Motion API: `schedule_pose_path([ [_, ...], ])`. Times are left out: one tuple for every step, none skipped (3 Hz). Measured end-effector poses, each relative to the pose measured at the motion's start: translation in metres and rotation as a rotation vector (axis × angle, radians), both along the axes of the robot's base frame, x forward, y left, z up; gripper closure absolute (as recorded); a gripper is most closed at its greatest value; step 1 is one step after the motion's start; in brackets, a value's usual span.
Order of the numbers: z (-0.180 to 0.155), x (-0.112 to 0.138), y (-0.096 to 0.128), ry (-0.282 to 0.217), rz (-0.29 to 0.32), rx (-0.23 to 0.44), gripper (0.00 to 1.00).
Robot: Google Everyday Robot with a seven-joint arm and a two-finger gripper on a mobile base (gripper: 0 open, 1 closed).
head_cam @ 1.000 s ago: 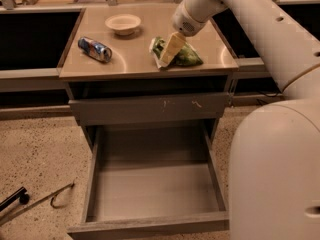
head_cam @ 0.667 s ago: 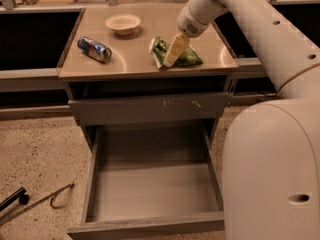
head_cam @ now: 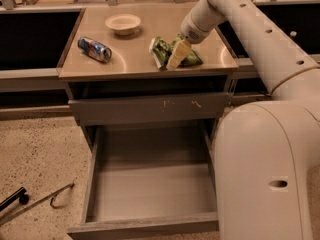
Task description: Place green jalapeno chip bag into middle drawer
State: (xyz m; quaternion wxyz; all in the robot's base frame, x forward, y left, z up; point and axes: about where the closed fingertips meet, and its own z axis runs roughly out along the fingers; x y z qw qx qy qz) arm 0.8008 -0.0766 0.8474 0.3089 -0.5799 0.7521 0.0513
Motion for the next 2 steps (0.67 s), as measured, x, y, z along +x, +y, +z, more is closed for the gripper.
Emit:
schedule_pose_path([
  [-0.0199, -0.0014, 0.0092, 0.047, 0.037, 0.012, 0.0],
  [-0.0207, -0.0015, 0.0093, 0.05, 0.038, 0.012, 0.19],
])
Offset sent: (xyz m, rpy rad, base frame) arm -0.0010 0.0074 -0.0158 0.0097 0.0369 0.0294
